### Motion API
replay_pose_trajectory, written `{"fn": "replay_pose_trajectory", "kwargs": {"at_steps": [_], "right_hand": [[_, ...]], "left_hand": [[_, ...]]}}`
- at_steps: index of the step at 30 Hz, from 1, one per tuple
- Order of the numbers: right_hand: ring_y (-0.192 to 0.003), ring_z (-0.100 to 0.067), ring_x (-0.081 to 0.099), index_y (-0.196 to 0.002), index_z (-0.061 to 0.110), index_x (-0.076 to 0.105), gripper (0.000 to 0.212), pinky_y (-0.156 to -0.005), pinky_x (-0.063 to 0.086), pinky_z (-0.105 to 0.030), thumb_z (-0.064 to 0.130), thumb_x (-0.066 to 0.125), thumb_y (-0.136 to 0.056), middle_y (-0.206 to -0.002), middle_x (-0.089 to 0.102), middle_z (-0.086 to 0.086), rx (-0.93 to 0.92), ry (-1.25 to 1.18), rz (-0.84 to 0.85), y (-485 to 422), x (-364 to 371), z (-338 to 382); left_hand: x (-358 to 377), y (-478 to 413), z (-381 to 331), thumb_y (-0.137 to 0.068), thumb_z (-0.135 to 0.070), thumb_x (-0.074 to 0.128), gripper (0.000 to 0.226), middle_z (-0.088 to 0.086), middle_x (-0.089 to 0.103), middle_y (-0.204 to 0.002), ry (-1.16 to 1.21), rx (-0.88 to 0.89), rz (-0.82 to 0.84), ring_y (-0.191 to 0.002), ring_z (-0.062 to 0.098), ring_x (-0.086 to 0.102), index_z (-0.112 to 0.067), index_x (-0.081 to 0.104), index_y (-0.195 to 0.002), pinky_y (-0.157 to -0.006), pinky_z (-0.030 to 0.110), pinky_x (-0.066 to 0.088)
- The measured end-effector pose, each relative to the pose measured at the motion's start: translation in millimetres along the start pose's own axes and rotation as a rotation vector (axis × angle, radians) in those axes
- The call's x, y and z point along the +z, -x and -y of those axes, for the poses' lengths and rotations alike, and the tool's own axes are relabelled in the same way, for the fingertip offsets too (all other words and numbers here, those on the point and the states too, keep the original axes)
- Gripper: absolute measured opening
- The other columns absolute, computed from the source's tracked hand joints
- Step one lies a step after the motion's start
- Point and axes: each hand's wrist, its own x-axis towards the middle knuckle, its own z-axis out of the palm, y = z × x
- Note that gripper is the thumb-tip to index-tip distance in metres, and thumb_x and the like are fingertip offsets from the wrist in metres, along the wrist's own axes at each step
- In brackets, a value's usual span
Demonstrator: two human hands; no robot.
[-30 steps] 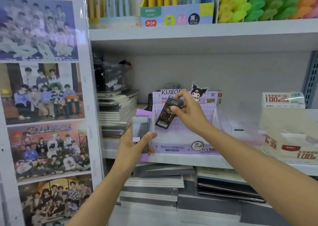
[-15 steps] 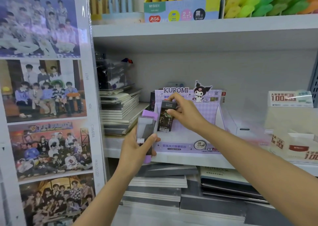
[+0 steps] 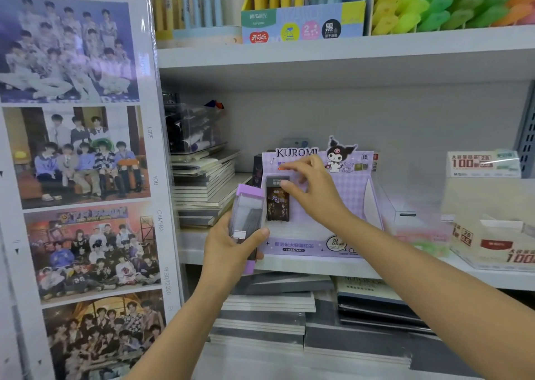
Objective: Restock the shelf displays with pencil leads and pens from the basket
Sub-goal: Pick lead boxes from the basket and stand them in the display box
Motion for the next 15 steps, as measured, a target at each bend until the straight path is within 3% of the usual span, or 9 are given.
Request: {"fn": "replay_pose_trajectory", "kwargs": {"at_steps": [3,7,9,12,15], "right_hand": [[-0.070,-0.013,0.062,-0.108,0.013,0.060,0.025,-0.064,0.049,-0.026,0.026,0.069,-0.089,-0.090,0.063,0.001,0.215,-0.453,0.092,12,-8,21],[-0.055,-0.013,0.063,-0.105,0.009,0.054,0.032,-0.054,0.051,-0.023,0.012,0.076,-0.082,-0.067,0.062,-0.004,0.274,-0.544,0.257,30,-6,37],[-0.056,-0.013,0.060,-0.112,0.004,0.056,0.032,-0.057,0.051,-0.024,0.007,0.072,-0.084,-0.071,0.060,-0.009,0.283,-0.579,0.194,32,-11,36],[-0.059,-0.011,0.058,-0.115,0.002,0.061,0.025,-0.059,0.050,-0.021,0.005,0.065,-0.090,-0.083,0.057,-0.013,0.306,-0.601,0.122,36,-22,30],[-0.075,-0.011,0.064,-0.125,0.007,0.054,0.033,-0.067,0.053,-0.021,0.002,0.059,-0.093,-0.113,0.058,-0.008,0.257,-0.656,0.201,42,-29,26]], "left_hand": [[6,2,-7,-0.079,-0.020,0.079,0.035,0.000,0.072,-0.090,-0.033,0.014,-0.002,-0.065,0.024,0.071,-0.026,0.061,-0.108,-0.060,0.035,0.061],[18,10,-15,-0.078,-0.024,0.078,0.035,0.005,0.074,-0.086,0.052,-0.031,0.074,-0.067,0.026,0.071,-0.018,0.062,-0.109,-0.062,0.037,0.061],[20,14,-18,-0.081,-0.035,0.072,0.038,0.008,0.075,-0.091,0.138,-0.131,0.114,-0.072,0.026,0.073,-0.019,0.061,-0.113,-0.061,0.031,0.058],[18,17,-23,-0.091,-0.028,0.063,0.027,0.011,0.075,-0.093,0.277,-0.227,0.105,-0.074,0.028,0.073,-0.019,0.061,-0.117,-0.058,0.025,0.054],[16,17,-27,-0.088,-0.028,0.066,0.031,0.009,0.076,-0.089,0.254,-0.229,0.086,-0.072,0.026,0.073,-0.015,0.060,-0.116,-0.054,0.022,0.052]]}}
